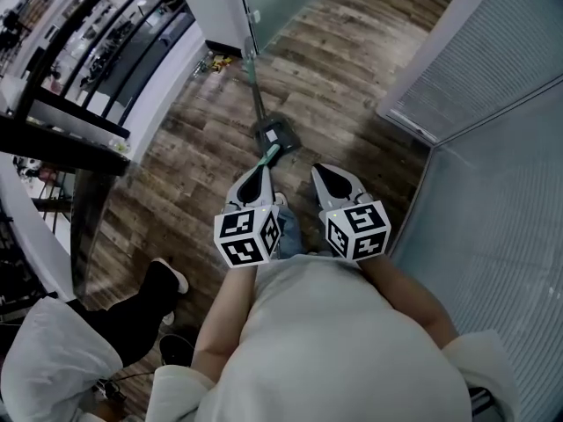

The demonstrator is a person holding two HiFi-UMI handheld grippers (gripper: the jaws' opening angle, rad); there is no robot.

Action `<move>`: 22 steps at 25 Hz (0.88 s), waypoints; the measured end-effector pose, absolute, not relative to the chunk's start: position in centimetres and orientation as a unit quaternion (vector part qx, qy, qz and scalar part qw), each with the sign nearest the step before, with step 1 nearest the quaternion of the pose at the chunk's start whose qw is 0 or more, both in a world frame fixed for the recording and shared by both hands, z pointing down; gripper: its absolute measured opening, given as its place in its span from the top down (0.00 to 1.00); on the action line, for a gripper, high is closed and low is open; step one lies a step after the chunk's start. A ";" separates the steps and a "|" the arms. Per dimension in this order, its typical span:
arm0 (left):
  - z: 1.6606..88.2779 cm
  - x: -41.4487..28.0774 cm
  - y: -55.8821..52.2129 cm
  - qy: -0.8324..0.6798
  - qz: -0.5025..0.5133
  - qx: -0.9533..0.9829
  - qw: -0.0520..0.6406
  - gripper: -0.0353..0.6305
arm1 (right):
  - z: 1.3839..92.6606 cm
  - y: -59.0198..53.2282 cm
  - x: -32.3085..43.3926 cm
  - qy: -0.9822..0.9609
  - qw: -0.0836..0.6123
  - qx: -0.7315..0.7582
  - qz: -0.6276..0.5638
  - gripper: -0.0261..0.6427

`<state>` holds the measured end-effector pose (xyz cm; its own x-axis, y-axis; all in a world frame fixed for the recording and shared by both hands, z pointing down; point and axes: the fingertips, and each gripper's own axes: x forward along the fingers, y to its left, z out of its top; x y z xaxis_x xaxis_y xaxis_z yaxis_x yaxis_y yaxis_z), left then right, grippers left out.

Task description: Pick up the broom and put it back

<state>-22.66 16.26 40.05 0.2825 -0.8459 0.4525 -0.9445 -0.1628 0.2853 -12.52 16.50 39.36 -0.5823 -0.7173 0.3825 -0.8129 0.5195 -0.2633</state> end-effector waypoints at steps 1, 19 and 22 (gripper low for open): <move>40.0 -22.9 15.7 -0.592 0.093 0.756 0.264 0.93 | 39.5 15.9 -12.7 -0.864 0.116 0.442 0.212 0.95; 40.8 -28.9 5.4 -0.585 0.104 0.753 0.284 0.93 | 40.2 5.8 -18.5 -0.858 0.133 0.443 0.224 0.95; 40.8 -30.4 4.0 -0.584 0.104 0.753 0.285 0.93 | 40.3 4.4 -20.2 -0.858 0.138 0.442 0.221 0.95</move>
<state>-30.42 4.03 40.80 0.2968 -0.8204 0.4887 -0.9385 -0.1560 0.3081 -20.21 4.42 40.26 -0.5715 -0.6970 0.4331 -0.8195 0.5117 -0.2580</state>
